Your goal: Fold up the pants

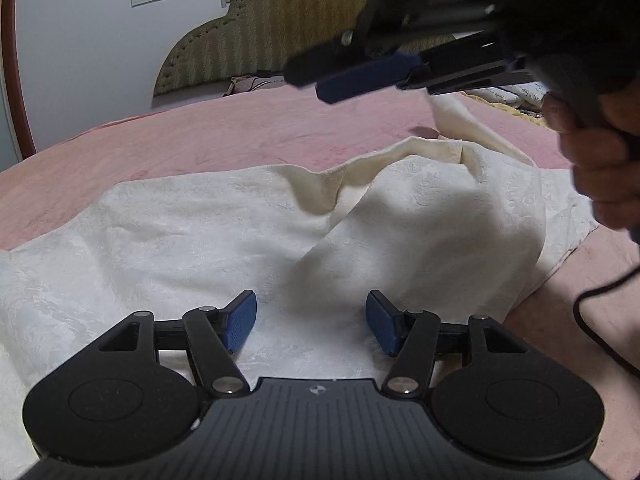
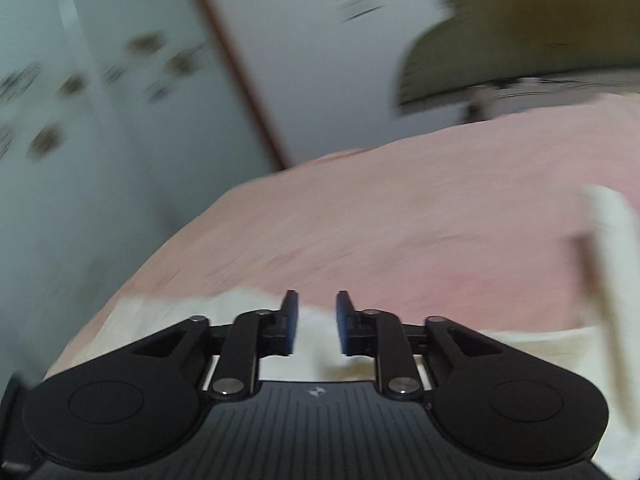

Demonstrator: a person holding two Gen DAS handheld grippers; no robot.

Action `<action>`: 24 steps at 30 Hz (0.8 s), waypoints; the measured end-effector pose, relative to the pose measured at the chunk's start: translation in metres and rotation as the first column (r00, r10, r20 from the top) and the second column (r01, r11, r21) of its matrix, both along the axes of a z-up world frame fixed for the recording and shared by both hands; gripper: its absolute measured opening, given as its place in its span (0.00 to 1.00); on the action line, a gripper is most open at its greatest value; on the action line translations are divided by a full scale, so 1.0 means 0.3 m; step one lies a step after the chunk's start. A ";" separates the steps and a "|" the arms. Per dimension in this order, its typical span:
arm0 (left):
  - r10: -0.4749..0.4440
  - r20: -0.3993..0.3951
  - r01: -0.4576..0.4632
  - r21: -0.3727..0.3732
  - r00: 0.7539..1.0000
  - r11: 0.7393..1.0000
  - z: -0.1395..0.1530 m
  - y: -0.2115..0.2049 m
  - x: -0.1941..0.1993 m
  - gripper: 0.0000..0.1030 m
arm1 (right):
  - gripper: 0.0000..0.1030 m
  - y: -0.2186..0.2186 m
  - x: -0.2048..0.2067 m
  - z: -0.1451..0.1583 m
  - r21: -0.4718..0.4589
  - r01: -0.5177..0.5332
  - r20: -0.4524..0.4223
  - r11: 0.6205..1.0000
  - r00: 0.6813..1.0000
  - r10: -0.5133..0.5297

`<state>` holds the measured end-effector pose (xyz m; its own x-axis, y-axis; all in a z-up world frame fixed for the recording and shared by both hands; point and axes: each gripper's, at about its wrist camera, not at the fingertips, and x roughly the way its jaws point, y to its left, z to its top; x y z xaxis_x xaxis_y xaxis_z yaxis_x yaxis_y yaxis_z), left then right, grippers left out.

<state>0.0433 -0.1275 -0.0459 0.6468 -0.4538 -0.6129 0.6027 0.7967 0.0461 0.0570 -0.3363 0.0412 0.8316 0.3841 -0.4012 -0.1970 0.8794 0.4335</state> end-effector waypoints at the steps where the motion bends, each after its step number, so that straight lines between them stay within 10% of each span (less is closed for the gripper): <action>1: 0.000 -0.001 0.000 -0.001 1.000 1.000 0.000 0.001 0.000 0.63 | 0.23 -0.001 -0.024 0.003 0.042 -0.004 0.017 0.999 1.000 0.004; 5: 0.001 -0.003 -0.001 -0.004 1.000 1.000 0.001 0.004 -0.001 0.63 | 0.45 -0.196 -0.200 -0.027 0.177 0.272 0.000 0.946 0.961 -0.277; 7: 0.001 -0.003 -0.001 -0.004 1.000 1.000 0.001 0.005 -0.001 0.63 | 0.79 -0.363 -0.293 -0.059 0.168 0.497 -0.047 0.852 0.867 -0.496; 10: 0.001 -0.003 -0.001 -0.004 1.000 1.000 0.001 0.004 -0.001 0.63 | 0.82 -0.557 -0.385 -0.114 0.178 0.660 -0.129 0.730 0.751 -0.648; 17: 0.005 -0.002 -0.005 -0.002 1.000 1.000 0.000 0.010 0.001 0.65 | 0.82 -0.744 -0.225 -0.313 0.355 0.662 -0.343 0.660 0.749 -0.566; 18: 0.006 -0.003 -0.006 -0.002 1.000 1.000 -0.001 0.011 0.001 0.65 | 0.63 -0.736 -0.197 -0.303 0.338 0.653 -0.311 0.677 0.757 -0.575; 19: 0.007 -0.002 -0.007 -0.001 1.000 1.000 -0.002 0.011 -0.001 0.65 | 0.15 -0.717 -0.167 -0.283 0.303 0.660 -0.298 0.688 0.751 -0.589; 20: 0.008 -0.001 -0.008 0.000 1.000 1.000 -0.003 0.011 -0.002 0.66 | 0.03 -0.686 -0.145 -0.256 0.262 0.663 -0.267 0.701 0.748 -0.608; 24: 0.011 0.001 -0.011 0.004 1.000 1.000 -0.001 0.008 -0.005 0.67 | 0.03 -0.437 -0.025 -0.091 -0.015 0.524 -0.010 0.852 0.852 -0.524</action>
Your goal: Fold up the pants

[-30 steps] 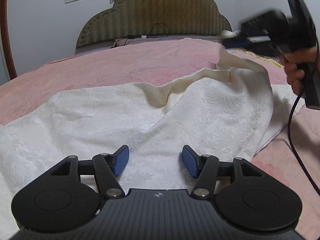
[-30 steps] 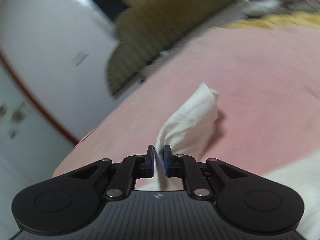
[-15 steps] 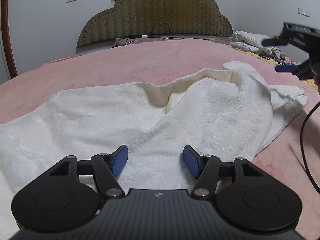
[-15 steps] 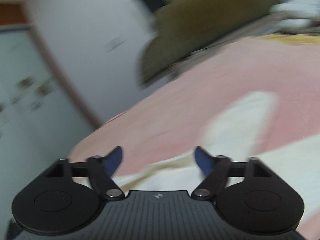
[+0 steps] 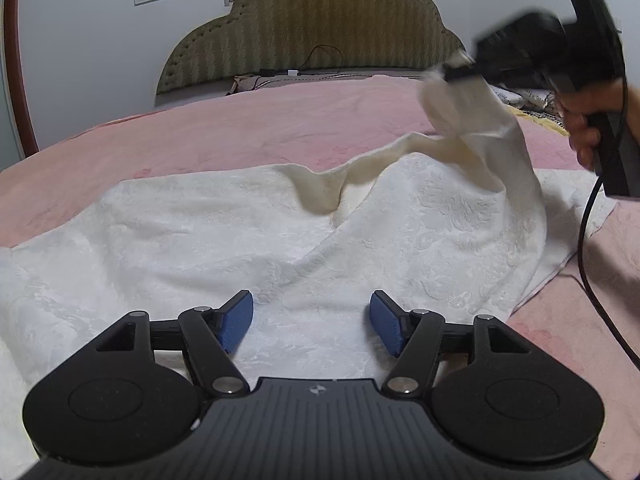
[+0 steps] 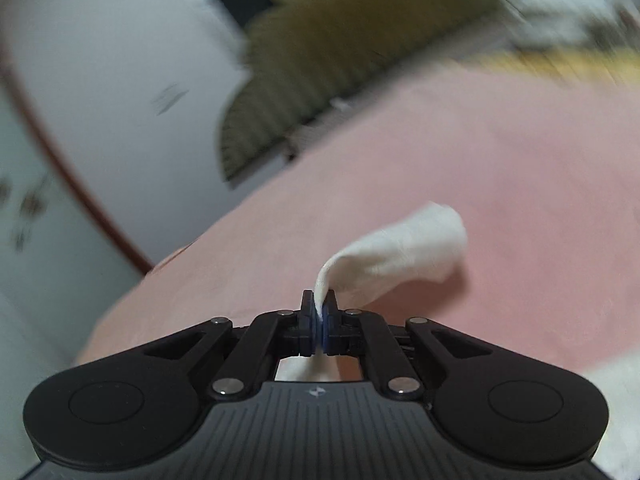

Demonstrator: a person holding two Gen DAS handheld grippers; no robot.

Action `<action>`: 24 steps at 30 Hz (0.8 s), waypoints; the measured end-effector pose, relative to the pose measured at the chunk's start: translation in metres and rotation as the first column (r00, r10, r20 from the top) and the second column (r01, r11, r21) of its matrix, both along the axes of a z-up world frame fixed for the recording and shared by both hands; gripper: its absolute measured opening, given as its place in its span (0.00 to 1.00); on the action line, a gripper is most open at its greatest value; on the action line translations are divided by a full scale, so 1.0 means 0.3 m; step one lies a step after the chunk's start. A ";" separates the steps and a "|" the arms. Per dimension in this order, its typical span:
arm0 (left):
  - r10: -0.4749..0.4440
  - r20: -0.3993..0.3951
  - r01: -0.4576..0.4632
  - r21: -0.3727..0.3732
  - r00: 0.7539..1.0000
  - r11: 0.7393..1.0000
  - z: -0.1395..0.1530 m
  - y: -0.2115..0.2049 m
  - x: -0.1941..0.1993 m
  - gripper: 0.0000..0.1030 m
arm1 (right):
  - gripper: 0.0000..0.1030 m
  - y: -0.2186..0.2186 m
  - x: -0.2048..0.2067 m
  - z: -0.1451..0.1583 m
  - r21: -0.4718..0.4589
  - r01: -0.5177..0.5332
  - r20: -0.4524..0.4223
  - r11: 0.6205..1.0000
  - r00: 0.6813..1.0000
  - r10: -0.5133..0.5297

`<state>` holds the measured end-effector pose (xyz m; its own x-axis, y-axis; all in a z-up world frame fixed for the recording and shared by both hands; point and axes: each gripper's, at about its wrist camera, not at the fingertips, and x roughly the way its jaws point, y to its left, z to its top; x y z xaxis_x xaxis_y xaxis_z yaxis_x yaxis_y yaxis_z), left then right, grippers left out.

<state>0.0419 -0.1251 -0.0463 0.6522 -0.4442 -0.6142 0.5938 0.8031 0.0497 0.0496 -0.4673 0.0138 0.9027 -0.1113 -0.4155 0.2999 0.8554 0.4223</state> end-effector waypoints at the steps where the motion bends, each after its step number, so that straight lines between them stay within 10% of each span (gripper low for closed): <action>1: 0.001 0.001 -0.001 0.001 1.000 1.000 0.002 -0.003 -0.001 0.67 | 0.03 0.101 0.030 0.041 -0.103 -0.067 -0.002 0.992 0.998 0.067; 3: 0.003 0.001 -0.003 0.003 1.000 1.000 0.002 -0.007 0.000 0.67 | 0.04 0.307 0.070 0.089 -0.282 -0.223 -0.025 0.933 0.974 0.225; 6: 0.008 0.000 -0.008 0.003 1.000 1.000 0.002 -0.006 0.000 0.69 | 0.13 0.602 0.112 0.094 -0.411 -0.519 -0.164 0.749 0.851 0.499; 9: 0.009 -0.004 -0.009 -0.001 1.000 1.000 0.003 -0.004 0.002 0.69 | 0.17 0.667 0.068 0.083 -0.373 -0.576 -0.128 0.728 0.809 0.574; 12: 0.009 -0.006 -0.009 -0.003 1.000 1.000 0.003 -0.003 0.004 0.69 | 0.18 0.483 -0.051 0.096 -0.168 -0.437 0.017 0.884 0.895 0.446; 15: 0.009 -0.007 -0.009 -0.004 1.000 1.000 0.003 -0.002 0.005 0.69 | 0.31 0.211 -0.233 0.059 0.054 -0.104 0.063 0.993 0.993 0.101; 18: 0.009 -0.007 -0.009 -0.005 1.000 1.000 0.004 -0.002 0.004 0.70 | 0.68 -0.029 -0.503 -0.044 0.262 0.261 -0.007 0.929 0.963 -0.268; 24: 0.009 -0.008 -0.009 -0.005 1.000 1.000 0.006 0.000 0.003 0.70 | 0.68 -0.107 -0.743 -0.227 0.474 0.376 -0.124 0.797 0.924 -0.362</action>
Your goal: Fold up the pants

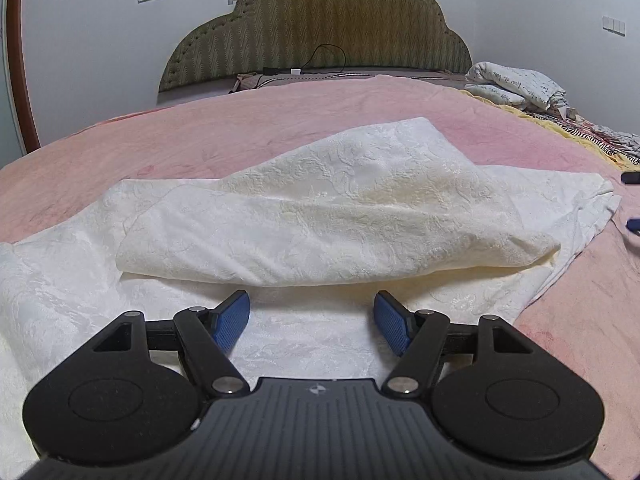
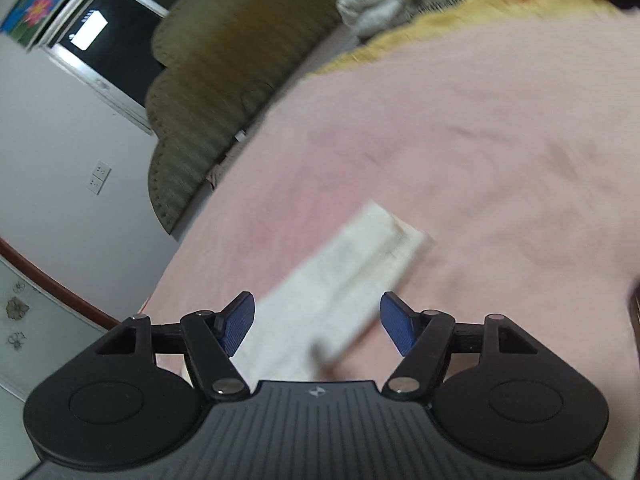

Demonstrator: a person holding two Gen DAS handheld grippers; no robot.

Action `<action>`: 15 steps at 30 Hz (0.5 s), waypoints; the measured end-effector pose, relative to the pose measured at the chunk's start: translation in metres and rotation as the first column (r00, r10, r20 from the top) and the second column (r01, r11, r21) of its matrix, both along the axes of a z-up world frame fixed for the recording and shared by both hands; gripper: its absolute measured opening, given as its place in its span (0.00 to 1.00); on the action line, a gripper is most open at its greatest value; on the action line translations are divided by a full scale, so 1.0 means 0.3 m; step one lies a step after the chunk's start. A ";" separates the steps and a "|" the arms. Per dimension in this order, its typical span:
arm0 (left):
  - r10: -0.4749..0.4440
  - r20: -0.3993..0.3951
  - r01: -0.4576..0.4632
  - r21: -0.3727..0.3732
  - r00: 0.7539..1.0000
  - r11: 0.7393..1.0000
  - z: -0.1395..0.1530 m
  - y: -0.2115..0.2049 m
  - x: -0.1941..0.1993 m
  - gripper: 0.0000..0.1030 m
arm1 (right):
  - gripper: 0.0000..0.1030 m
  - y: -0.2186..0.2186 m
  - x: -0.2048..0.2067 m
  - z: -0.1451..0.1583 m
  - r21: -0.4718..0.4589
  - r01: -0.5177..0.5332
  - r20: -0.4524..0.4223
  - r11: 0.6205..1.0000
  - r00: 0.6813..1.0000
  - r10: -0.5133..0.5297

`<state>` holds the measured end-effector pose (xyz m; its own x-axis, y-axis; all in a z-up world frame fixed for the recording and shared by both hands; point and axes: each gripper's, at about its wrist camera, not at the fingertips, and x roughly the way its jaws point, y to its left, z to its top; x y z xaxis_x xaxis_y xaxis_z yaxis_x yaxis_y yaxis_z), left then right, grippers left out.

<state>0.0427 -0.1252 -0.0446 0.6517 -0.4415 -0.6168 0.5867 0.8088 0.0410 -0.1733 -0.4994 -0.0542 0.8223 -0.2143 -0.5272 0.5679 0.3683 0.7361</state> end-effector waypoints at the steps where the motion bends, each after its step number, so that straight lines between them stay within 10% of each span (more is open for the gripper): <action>1: 0.000 0.000 0.000 0.000 1.000 1.000 0.000 0.000 0.000 0.70 | 0.68 -0.009 -0.011 -0.019 0.024 0.020 0.001 1.000 1.000 -0.020; 6: 0.000 0.000 0.000 0.000 1.000 1.000 0.001 0.001 0.001 0.70 | 0.67 -0.011 0.063 -0.077 -0.005 0.067 0.086 0.998 0.994 -0.066; 8: 0.000 0.000 0.000 -0.001 1.000 1.000 0.001 0.000 0.000 0.70 | 0.50 -0.052 0.091 -0.067 -0.053 0.098 0.064 0.994 0.994 -0.094; 9: 0.000 0.000 0.000 0.000 1.000 1.000 0.001 0.001 0.000 0.70 | 0.15 -0.069 0.095 -0.055 -0.066 0.107 0.045 0.992 0.993 -0.105; 12: 0.000 0.000 0.000 0.001 1.000 1.000 0.001 0.002 0.001 0.70 | 0.07 -0.096 0.154 0.009 -0.091 0.042 0.115 0.995 0.993 -0.031; 15: 0.000 0.000 0.000 0.000 1.000 1.000 0.002 0.002 0.002 0.70 | 0.07 -0.031 0.289 0.256 -0.361 -0.098 0.193 0.927 0.965 0.177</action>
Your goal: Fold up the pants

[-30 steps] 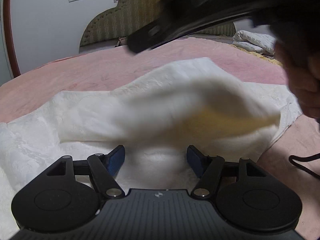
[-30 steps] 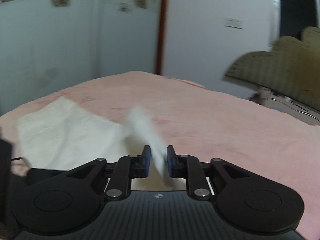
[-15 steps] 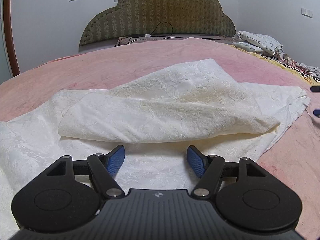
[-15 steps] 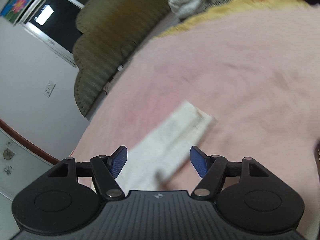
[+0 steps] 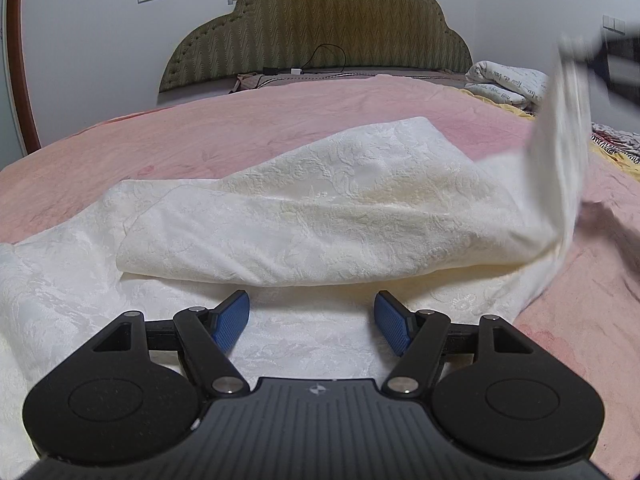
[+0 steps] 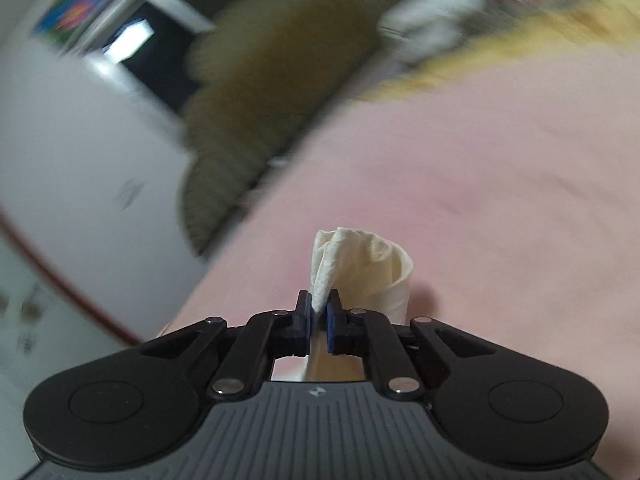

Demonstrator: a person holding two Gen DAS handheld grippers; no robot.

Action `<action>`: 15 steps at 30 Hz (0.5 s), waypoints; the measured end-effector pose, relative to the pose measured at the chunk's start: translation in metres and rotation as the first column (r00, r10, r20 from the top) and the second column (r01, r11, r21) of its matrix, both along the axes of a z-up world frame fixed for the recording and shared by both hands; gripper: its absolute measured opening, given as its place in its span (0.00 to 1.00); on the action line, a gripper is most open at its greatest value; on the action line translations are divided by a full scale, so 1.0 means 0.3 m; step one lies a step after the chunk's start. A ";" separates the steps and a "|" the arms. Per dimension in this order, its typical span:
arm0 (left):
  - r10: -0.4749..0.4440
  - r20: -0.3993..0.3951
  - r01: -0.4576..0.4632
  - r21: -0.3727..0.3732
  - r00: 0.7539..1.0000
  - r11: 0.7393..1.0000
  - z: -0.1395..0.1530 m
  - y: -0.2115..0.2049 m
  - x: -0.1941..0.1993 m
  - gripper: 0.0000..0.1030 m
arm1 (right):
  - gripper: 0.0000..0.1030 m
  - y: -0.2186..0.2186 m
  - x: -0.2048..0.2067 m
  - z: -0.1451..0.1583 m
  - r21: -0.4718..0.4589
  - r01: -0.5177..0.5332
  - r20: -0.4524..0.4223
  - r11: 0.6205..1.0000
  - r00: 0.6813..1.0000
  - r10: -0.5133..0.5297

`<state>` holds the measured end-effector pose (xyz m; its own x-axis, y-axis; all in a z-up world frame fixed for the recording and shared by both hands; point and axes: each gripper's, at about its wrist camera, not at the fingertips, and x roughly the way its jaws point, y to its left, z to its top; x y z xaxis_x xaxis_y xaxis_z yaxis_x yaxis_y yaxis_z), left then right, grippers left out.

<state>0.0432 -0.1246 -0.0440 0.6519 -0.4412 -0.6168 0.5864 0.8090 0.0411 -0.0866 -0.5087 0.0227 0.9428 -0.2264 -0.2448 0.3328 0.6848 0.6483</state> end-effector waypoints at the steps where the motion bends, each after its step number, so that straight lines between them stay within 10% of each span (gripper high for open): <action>1: 0.001 0.000 -0.001 0.001 1.000 1.000 0.000 0.000 0.000 0.71 | 0.07 0.051 0.026 0.103 -0.117 -0.056 0.066 0.992 0.996 0.064; 5: 0.003 0.000 -0.003 0.001 1.000 1.000 -0.002 -0.001 0.000 0.71 | 0.06 0.143 0.035 0.251 -0.301 -0.082 0.096 0.950 0.989 0.116; 12: 0.002 -0.001 -0.002 0.001 1.000 1.000 -0.002 0.002 0.004 0.71 | 0.10 -0.099 -0.173 -0.241 0.189 0.195 -0.323 0.962 0.938 -0.127; 15: 0.002 -0.001 -0.002 0.001 1.000 1.000 -0.002 0.003 0.005 0.71 | 0.13 -0.100 -0.273 -0.294 0.280 0.266 -0.313 0.922 0.934 -0.174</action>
